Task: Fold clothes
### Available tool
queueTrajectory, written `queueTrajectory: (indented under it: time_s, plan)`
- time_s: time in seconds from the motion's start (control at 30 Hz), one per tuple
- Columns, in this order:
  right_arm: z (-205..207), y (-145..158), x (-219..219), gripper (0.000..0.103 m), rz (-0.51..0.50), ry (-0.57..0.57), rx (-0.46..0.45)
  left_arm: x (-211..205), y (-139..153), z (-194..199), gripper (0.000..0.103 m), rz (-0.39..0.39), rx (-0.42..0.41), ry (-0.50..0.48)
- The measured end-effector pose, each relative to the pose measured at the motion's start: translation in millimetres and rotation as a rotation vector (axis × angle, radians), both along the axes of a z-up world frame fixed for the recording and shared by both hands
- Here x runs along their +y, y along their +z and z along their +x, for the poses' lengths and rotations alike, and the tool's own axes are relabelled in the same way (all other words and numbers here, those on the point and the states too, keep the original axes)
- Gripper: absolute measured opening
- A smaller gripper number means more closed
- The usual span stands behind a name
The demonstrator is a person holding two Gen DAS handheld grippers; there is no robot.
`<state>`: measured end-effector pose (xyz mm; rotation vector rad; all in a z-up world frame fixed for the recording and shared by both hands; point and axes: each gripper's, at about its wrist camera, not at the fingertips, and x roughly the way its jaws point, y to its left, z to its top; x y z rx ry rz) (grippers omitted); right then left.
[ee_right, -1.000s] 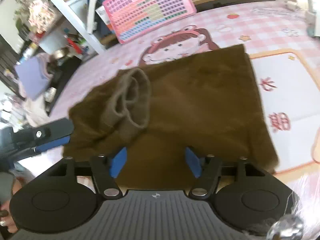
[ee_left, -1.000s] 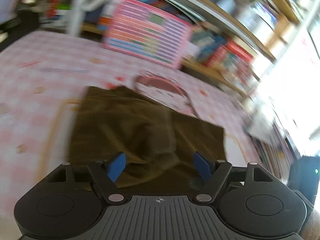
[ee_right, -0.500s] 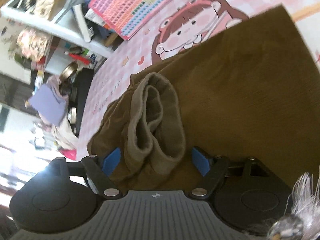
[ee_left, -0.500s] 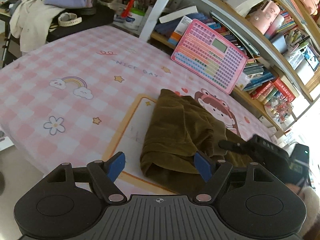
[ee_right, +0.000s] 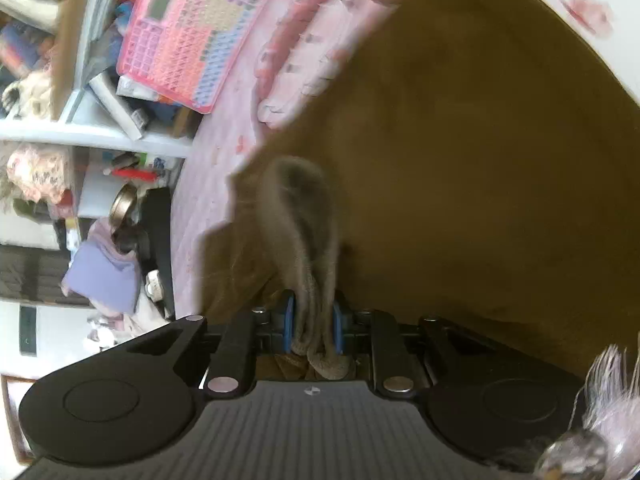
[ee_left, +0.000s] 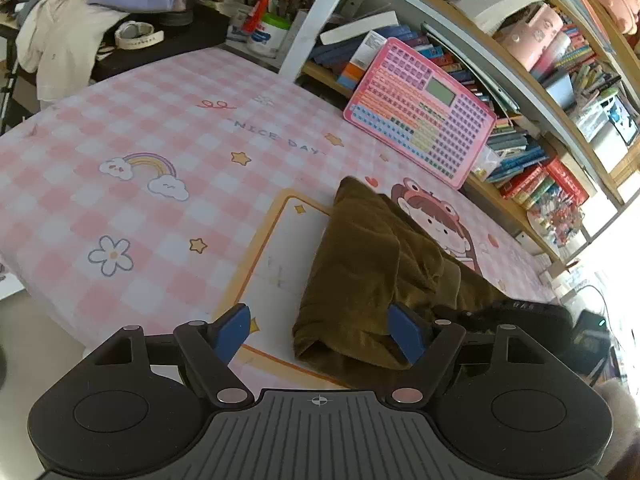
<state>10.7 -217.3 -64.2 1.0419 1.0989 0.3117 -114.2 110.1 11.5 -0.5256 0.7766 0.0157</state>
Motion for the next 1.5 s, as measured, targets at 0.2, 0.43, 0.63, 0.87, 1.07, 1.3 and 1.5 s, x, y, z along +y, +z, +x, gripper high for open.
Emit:
queueTrajectory:
  time_s: [0.2, 0.43, 0.63, 0.87, 1.07, 1.3, 1.5]
  plan:
    - [-4, 7, 6, 0.037, -0.044, 0.018, -0.047, -1, -3, 7, 0.078, -0.004, 0.007, -0.045]
    - [-26, 41, 23, 0.031, -0.278, 0.118, -0.260, 9, -7, 14, 0.078, -0.028, 0.009, -0.061]
    - [-29, 39, 27, 0.017, -0.334, 0.061, -0.317, 10, -11, 23, 0.078, -0.047, 0.015, -0.111]
    - [-31, 26, 26, 0.018, -0.345, -0.001, -0.273, 15, -16, 34, 0.078, -0.072, 0.022, -0.160]
    - [-39, 30, 22, 0.032, -0.398, -0.044, -0.243, 20, -16, 47, 0.078, -0.089, 0.010, -0.207]
    - [-68, 42, 22, 0.036, -0.479, -0.072, -0.206, 23, -15, 64, 0.078, -0.111, -0.013, -0.271]
    - [-90, 59, 42, 0.055, -0.590, -0.070, -0.209, 17, -12, 74, 0.078, -0.104, -0.023, -0.353]
